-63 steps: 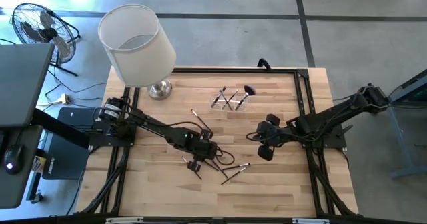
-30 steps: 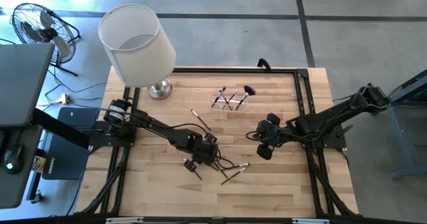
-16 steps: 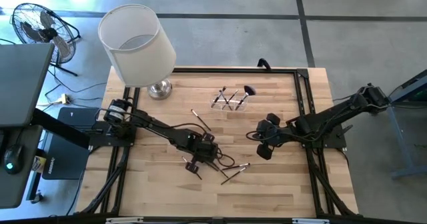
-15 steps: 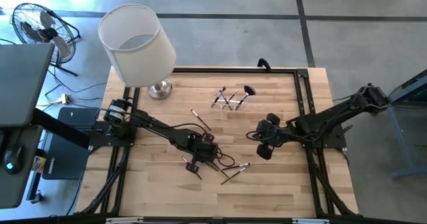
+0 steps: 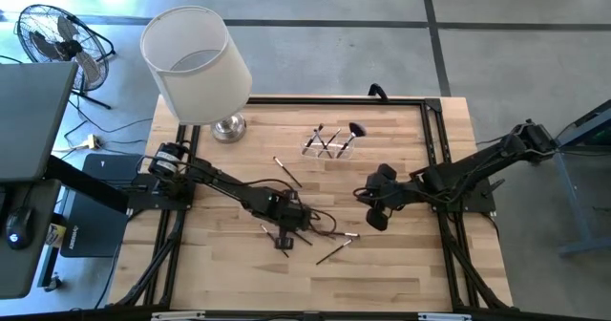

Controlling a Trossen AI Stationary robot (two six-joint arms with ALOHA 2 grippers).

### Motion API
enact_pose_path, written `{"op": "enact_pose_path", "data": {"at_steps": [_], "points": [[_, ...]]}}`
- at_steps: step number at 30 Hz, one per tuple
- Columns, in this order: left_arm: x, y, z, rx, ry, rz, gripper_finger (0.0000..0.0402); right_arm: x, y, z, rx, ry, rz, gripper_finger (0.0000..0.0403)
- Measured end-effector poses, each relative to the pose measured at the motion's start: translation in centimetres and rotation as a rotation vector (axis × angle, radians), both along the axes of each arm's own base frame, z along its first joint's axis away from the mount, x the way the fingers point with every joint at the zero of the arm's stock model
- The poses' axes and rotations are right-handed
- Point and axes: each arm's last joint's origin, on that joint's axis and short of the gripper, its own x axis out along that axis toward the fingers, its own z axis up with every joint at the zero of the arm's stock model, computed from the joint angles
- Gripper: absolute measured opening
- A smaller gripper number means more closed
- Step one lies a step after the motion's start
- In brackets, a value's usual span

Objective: Put items in baskets/containers
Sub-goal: Put the liner brush into the transparent organizer

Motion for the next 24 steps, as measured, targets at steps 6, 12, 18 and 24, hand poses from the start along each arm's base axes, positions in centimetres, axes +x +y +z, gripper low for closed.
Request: {"op": "enact_pose_path", "data": {"at_steps": [6, 12, 18, 24], "points": [[0.1, 0.3, 0.0, -0.038, -0.018, 0.198, 0.0, 0.8, 0.5, -1.8, 0.024, 0.097, 0.065, 0.007], [0.4, 0.4, 0.1, -0.072, -0.063, 0.326, 0.0, 3.8, 2.1, -4.7, 0.014, 0.201, 0.214, 0.0091], [0.5, 0.4, 0.1, -0.1, -0.085, 0.405, 0.0, 8.0, 4.6, -5.1, -0.263, 0.255, 0.328, 0.0095], [0.6, 0.4, 0.1, -0.119, -0.087, 0.44, 0.0, 10.9, 6.1, -6.2, -0.447, 0.305, 0.42, 0.0095]]}}
